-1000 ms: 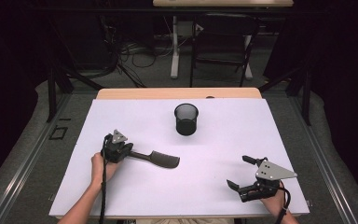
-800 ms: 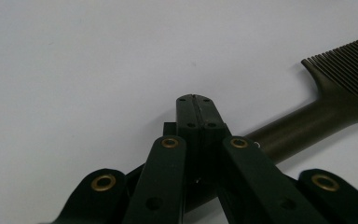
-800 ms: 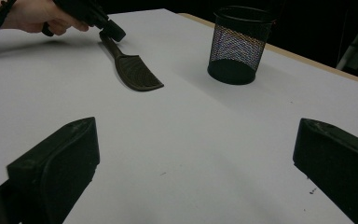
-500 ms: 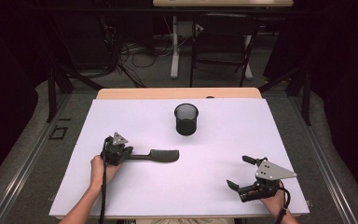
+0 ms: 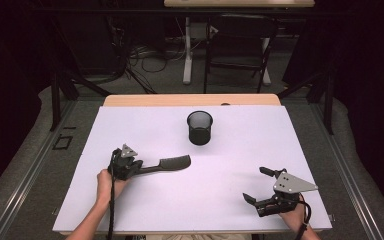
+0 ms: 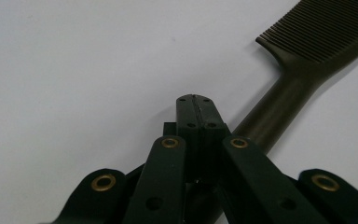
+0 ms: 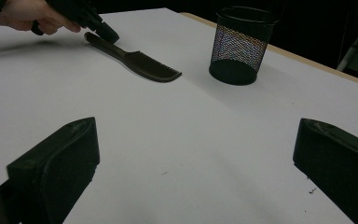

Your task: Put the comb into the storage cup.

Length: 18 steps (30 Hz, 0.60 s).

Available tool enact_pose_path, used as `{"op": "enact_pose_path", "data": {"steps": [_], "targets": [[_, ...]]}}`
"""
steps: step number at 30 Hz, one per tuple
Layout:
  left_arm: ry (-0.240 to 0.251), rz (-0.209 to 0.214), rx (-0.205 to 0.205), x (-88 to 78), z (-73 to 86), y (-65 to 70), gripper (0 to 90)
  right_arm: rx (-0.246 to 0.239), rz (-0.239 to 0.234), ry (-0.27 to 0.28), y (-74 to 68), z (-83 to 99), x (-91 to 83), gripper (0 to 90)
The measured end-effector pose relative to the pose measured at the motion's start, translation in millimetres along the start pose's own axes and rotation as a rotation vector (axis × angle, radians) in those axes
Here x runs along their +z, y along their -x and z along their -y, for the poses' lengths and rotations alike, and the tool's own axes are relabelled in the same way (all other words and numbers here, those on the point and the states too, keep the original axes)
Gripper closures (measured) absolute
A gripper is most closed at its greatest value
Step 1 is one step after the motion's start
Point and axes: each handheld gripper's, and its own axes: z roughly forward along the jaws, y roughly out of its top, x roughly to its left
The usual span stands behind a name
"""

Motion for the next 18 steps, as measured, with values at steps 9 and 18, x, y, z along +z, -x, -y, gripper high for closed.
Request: {"op": "enact_pose_path", "data": {"steps": [9,18], "targets": [[-0.006,-0.001,-0.015,-2.8,1.6,1.8,90.0,0.000,0.001,-0.004,0.1,-0.1,-0.7,0.1],[-0.014,-0.001,-0.018,-4.3,2.8,3.6,90.0,-0.001,-0.001,-0.004,0.3,-0.1,0.2,0.1]]}}
